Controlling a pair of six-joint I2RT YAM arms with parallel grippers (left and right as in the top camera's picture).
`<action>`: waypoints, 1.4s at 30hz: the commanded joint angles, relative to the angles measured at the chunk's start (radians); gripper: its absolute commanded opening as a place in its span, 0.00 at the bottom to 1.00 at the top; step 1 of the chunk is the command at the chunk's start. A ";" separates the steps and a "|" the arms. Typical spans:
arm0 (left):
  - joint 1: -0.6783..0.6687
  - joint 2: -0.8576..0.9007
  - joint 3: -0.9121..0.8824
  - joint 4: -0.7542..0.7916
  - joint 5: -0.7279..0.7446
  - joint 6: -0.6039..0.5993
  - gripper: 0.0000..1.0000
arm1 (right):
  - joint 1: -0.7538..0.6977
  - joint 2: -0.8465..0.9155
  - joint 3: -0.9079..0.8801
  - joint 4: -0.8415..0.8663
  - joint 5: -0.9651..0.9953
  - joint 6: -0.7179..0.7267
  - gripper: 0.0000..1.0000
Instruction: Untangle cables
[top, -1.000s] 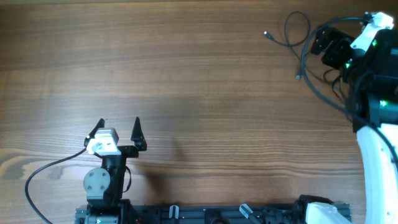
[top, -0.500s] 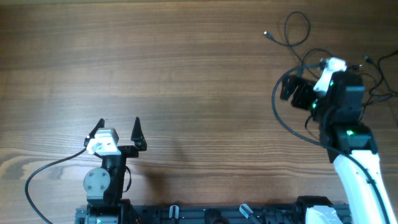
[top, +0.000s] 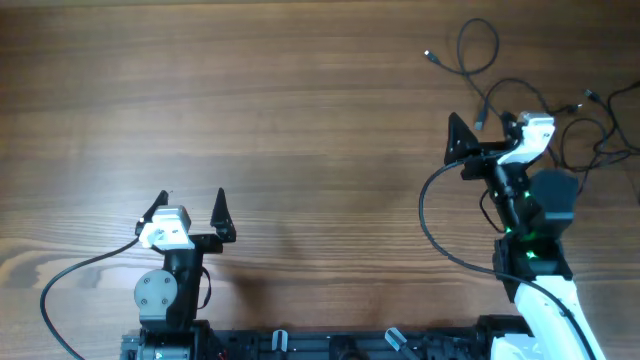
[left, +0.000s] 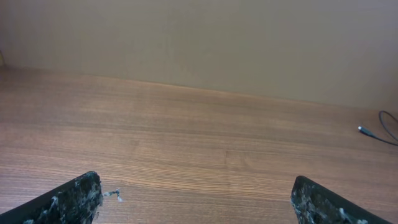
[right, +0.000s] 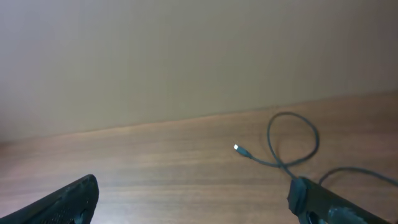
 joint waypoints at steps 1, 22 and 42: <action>0.008 -0.008 -0.002 -0.006 0.005 0.019 1.00 | 0.004 -0.047 -0.040 0.016 -0.046 -0.067 1.00; 0.008 -0.008 -0.002 -0.006 0.005 0.019 1.00 | 0.004 -0.277 -0.215 0.016 -0.035 -0.123 1.00; 0.008 -0.008 -0.002 -0.007 0.005 0.019 1.00 | 0.004 -0.492 -0.368 -0.093 -0.023 -0.123 1.00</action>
